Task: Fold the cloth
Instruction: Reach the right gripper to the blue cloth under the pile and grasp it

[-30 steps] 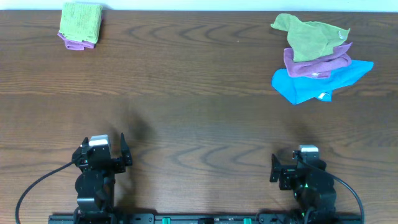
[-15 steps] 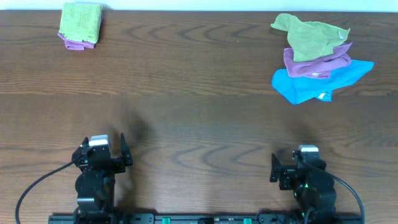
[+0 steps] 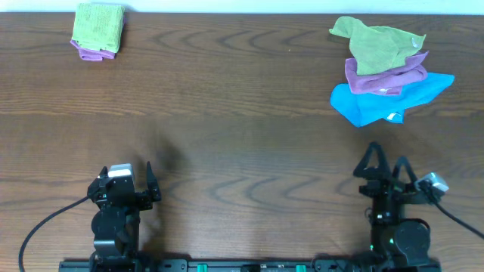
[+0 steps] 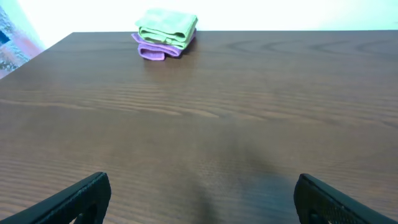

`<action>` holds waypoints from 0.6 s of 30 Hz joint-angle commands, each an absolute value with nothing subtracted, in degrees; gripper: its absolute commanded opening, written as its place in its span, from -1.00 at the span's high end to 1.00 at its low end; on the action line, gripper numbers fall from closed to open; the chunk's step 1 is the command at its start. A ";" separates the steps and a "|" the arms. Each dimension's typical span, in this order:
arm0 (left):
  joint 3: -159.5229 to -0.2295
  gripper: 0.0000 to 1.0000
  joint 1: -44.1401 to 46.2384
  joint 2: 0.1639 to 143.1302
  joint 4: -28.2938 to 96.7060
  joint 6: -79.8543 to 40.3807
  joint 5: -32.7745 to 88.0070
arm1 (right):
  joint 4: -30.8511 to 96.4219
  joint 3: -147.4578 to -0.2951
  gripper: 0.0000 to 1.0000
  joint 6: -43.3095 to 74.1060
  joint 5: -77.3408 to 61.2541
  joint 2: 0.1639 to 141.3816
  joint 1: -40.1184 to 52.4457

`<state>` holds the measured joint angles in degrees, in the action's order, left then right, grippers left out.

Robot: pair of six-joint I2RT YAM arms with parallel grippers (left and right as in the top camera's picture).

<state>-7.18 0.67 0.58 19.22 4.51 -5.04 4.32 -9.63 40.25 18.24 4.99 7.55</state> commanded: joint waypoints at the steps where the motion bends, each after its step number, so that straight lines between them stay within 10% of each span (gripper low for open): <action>1: -5.93 -0.91 0.73 0.27 19.68 4.08 -5.98 | 0.69 -9.69 -0.98 38.17 21.41 14.00 4.75; 18: -5.93 -0.91 0.73 0.27 19.68 4.08 -5.98 | -16.03 -35.40 -0.98 30.70 -5.17 81.76 -16.01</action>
<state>-7.18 0.67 0.58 19.22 4.49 -5.15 -16.47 -31.53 33.30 -0.54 77.28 -15.42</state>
